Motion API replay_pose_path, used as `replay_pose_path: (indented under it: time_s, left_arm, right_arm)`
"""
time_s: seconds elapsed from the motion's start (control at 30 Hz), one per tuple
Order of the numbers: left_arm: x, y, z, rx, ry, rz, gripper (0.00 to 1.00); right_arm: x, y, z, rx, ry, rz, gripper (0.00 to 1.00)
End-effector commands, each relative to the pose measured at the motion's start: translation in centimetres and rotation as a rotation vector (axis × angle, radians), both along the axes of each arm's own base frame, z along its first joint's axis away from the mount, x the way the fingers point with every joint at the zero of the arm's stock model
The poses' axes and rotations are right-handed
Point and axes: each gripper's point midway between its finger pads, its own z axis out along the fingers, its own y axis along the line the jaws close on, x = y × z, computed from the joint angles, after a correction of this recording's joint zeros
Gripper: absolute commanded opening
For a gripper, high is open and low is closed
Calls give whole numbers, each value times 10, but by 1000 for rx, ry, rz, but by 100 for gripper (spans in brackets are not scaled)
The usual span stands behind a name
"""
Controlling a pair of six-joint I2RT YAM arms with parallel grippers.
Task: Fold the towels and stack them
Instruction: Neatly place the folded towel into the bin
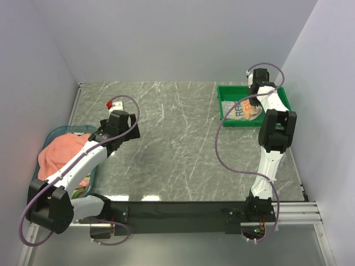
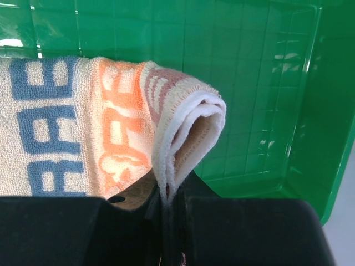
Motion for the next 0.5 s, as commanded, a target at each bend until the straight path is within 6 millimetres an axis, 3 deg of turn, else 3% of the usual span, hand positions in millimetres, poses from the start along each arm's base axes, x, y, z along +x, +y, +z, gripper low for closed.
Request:
replay_pose_path:
  time_s: [0.0,0.13,0.2,0.23,0.33,0.47]
  left_arm:
    - [7,-4,7,-19,-35,-8,99]
    - [8,-4,8,-19,-36,-8,99]
    - [8,-3,8,-21,-36,-6,99]
    - [8,-4,9,-20,-38,-8,99]
    - [7,-3,9,-20,-38,-7,99]
    - [7,-4,10,-23,-42,-7,99]
  right_arm:
    - [13,-5,18,-48,-68,-8,5]
    - [11,-9,20,-68,-71,-26,11]
    - [12,-10,22,-71,-78,-33,25]
    - [13,-10,23,-68,-85,-40,39]
    - [12,-13,30,-72,-109,-80,56]
    - [10,-24,46,-118,-167,-167,67]
